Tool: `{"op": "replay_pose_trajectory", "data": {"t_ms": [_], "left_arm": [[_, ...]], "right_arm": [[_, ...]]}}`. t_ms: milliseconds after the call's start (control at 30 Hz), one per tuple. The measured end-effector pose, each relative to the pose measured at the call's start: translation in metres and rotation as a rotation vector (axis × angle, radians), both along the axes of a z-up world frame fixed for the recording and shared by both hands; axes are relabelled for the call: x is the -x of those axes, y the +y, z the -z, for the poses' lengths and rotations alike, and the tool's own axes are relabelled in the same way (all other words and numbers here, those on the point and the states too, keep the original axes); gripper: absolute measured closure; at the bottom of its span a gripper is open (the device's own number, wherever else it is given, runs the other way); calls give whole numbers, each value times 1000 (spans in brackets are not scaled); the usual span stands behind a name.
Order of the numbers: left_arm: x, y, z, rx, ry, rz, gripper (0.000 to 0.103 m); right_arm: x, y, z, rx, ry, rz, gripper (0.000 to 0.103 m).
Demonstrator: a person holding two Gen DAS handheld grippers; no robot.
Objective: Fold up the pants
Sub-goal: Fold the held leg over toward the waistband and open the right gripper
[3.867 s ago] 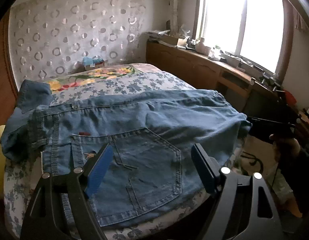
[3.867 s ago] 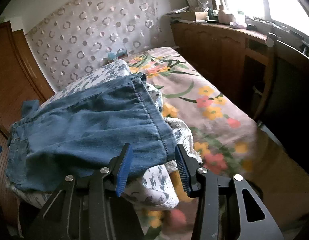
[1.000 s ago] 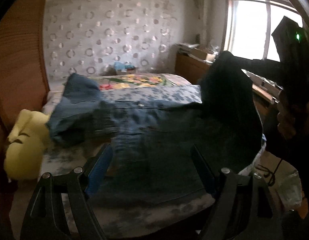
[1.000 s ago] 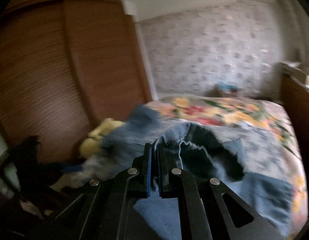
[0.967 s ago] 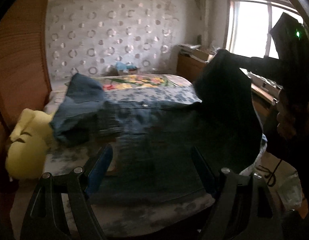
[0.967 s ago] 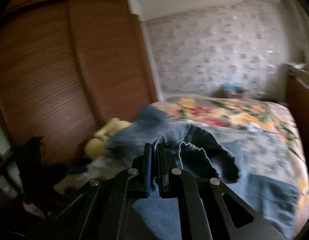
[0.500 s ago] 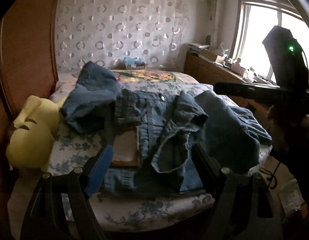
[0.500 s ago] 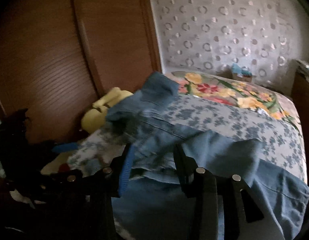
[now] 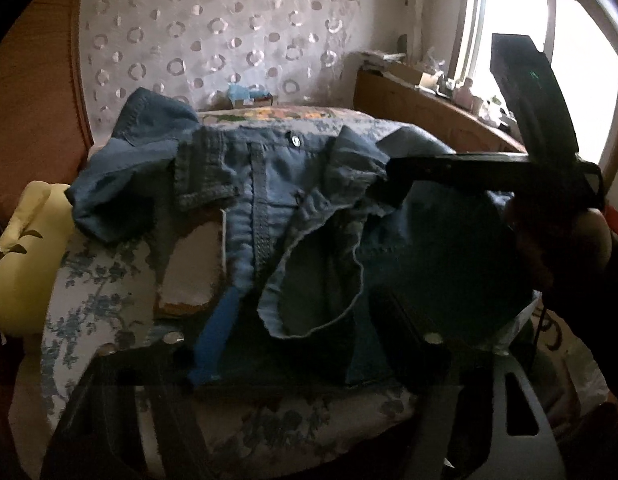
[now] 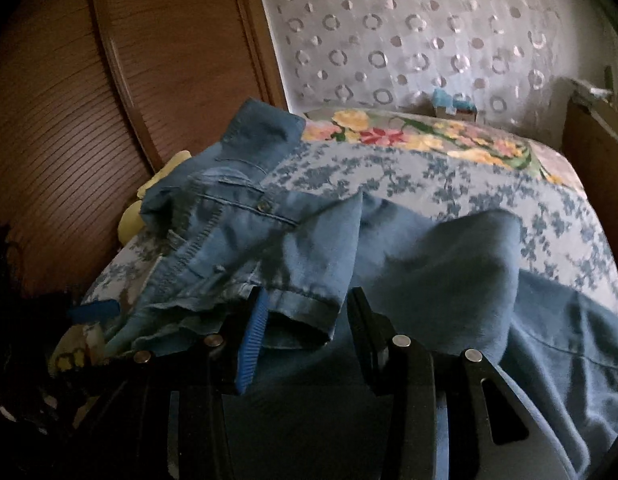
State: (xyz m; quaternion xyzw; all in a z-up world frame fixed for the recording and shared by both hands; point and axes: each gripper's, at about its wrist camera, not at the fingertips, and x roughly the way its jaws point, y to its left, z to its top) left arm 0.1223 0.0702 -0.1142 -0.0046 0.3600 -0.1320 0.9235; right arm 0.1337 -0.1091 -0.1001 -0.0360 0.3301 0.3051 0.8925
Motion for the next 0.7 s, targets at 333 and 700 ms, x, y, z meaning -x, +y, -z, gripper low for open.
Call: {"op": "replay_pose_trajectory", "data": {"t_ms": [333,700], "left_arm": [[0,-7,6,-24,-8,22,91],[35,33,-62,-36,-159,-55,95]], "right_arm": [[-26,8,8,-87,180,-62,98],[0,70,-92,-167,-7,-172,99]]}}
